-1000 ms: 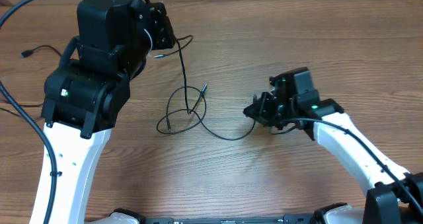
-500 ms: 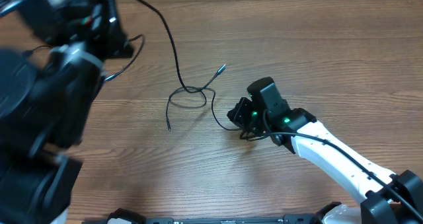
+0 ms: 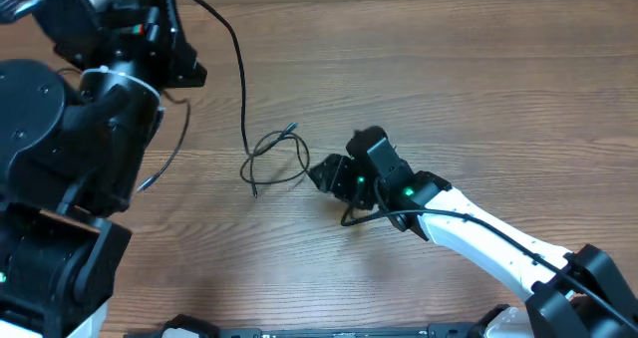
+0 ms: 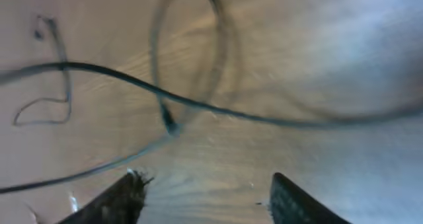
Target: Untangle cables
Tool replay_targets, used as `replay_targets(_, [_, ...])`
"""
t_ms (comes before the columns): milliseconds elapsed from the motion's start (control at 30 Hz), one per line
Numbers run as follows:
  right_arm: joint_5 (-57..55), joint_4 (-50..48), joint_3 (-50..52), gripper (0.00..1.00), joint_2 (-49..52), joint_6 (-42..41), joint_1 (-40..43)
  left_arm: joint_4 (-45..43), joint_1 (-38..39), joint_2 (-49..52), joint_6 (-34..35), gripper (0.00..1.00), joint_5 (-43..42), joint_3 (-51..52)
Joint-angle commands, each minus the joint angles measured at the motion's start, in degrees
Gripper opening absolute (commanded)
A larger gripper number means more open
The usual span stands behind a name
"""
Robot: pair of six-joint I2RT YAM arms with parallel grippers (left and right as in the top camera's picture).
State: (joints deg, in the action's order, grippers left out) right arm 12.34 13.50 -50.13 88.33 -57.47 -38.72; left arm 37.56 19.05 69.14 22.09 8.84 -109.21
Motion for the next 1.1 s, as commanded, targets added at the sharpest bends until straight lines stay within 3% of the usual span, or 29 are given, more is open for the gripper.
replay_targets(0, [-1.36,-2.58,-0.07,0.65,0.85,5.68,-0.24,-0.52,0.07,-0.81,-0.63,0.04,-1.4,-0.5])
replay_targets(167, [-1.38,-3.56,-0.07,0.72,1.64,9.14,-0.26,-0.39,0.07,-0.79,-0.63,0.04,-1.4,-0.5])
replay_targets(400, [-2.45,-11.69,-0.07,0.73,4.5,20.55,-0.35,-0.31,0.07,-0.79,0.79,0.04,-1.51,-0.5])
replay_targets(667, [-2.56,-24.17,-0.07,0.72,12.2,22.01,-0.33,-0.24,0.07,-0.79,0.9,0.04,-3.17,-0.5])
replay_targets(700, [-2.82,-25.62,-0.07,0.62,12.81,22.01,-0.33,-0.24,0.07,-0.79,0.87,0.04,-3.15,-0.5])
replay_targets(800, [-3.56,-28.37,-0.07,0.12,13.31,23.82,-0.2,-0.02,0.07,-0.81,0.85,0.04,-3.15,-0.5])
replay_targets(833, [-3.54,-28.92,-0.09,0.04,13.22,25.11,-0.15,0.17,0.07,-0.79,0.85,0.04,-3.13,-0.5])
replay_targets(1067, [-3.32,-29.31,-0.11,0.04,8.5,26.36,-0.13,1.9,0.04,-0.68,0.2,0.04,-2.91,-0.5])
